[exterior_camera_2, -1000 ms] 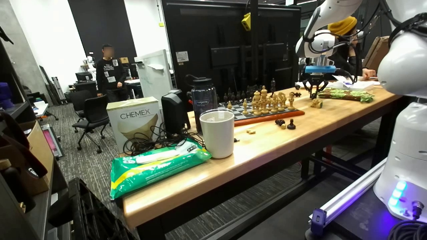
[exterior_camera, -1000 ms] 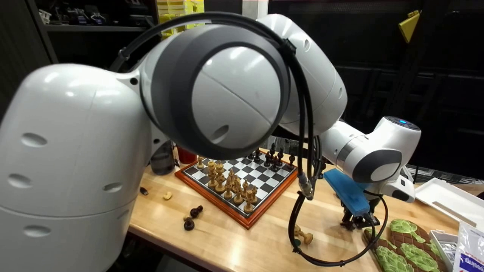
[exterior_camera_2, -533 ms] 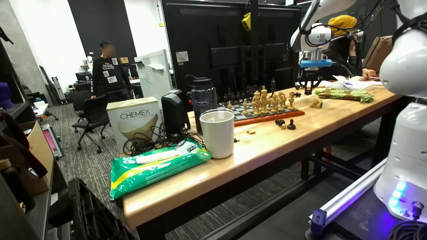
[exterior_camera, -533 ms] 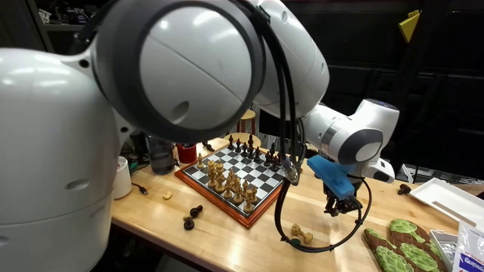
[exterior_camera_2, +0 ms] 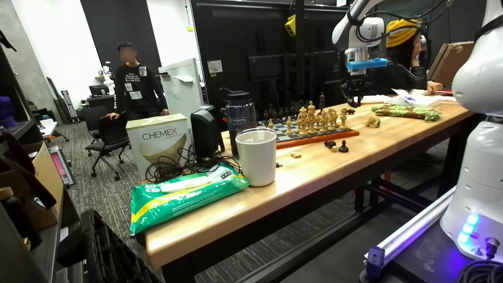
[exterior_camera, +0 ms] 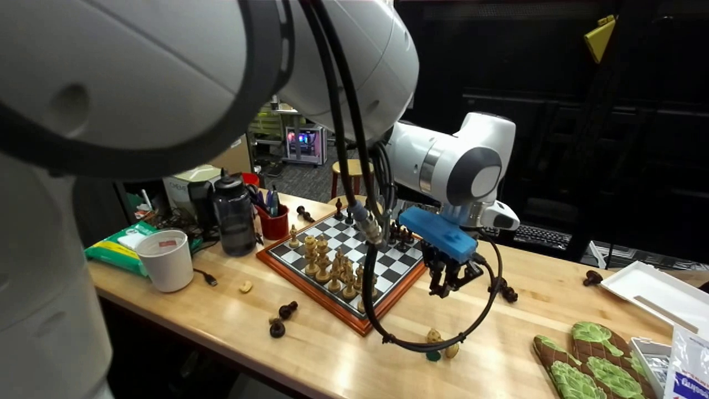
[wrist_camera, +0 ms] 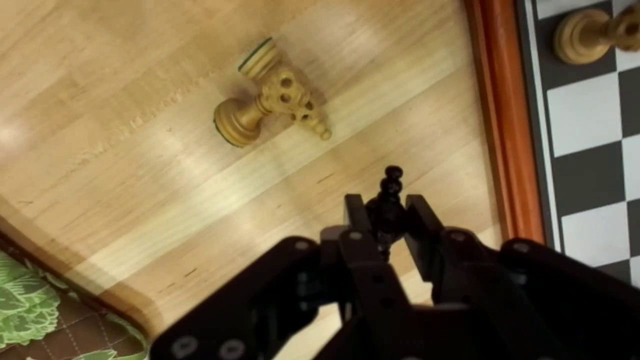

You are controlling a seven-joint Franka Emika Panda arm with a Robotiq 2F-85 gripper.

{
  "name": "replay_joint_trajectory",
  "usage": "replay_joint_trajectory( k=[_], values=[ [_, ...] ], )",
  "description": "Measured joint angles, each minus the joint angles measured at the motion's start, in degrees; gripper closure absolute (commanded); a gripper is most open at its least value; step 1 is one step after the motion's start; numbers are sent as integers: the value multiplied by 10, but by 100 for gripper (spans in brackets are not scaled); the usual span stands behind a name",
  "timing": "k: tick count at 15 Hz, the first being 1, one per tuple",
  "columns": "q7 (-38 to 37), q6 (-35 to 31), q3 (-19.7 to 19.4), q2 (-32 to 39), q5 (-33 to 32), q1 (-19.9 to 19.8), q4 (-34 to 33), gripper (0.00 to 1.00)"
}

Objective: Pick up the black chess piece lying on the table and put it on the chess board

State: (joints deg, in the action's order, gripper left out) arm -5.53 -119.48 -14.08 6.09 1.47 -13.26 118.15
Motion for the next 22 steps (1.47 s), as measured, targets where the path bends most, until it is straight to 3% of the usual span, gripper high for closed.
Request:
replay_joint_trajectory(
  k=[6, 12, 17, 22],
  values=[
    [78, 40, 11, -31, -30, 4, 13, 94],
    [140, 38, 11, -31, -24, 3, 13, 94],
    [125, -2, 5, -12, 51, -7, 9, 94],
    [32, -90, -4, 23, 74, -19, 8, 94]
  ],
)
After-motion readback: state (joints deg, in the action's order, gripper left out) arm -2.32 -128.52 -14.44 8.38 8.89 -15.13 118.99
